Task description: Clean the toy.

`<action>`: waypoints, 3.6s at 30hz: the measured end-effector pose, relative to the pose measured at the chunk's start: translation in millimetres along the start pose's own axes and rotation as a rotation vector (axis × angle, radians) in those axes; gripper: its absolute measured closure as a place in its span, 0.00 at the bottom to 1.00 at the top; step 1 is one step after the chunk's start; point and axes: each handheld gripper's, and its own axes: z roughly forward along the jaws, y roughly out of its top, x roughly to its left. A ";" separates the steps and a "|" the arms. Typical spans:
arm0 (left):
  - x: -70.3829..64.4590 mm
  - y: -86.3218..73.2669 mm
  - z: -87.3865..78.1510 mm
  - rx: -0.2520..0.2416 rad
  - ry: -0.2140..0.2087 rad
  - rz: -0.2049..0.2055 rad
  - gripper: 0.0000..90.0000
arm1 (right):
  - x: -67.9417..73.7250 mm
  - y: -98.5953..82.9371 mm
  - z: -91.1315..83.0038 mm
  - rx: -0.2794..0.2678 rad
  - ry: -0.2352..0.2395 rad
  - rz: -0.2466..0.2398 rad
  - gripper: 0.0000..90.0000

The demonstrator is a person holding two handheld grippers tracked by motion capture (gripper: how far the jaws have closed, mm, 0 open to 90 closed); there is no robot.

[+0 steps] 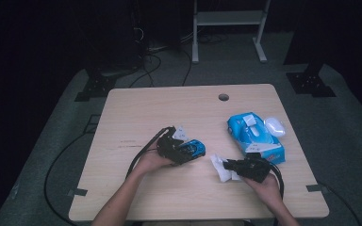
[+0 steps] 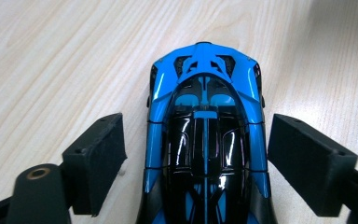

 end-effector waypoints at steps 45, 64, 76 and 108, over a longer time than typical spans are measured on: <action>-5.5 -32.2 -55.5 -0.097 0.052 -0.035 0.11 | 0.6 -5.5 -19.4 0.041 -0.077 -0.051 0.55; -16.7 -53.3 -75.2 -0.117 0.056 -0.053 0.10 | -2.0 -13.3 -36.6 0.010 -0.081 -0.027 0.50; -22.7 -72.5 -89.0 -0.133 0.071 -0.077 0.10 | -7.5 -20.3 -47.1 0.003 -0.095 -0.012 0.49; -39.0 -114.7 -112.3 -0.178 0.080 -0.177 0.09 | -17.4 -44.2 -72.8 -0.055 -0.133 0.041 0.45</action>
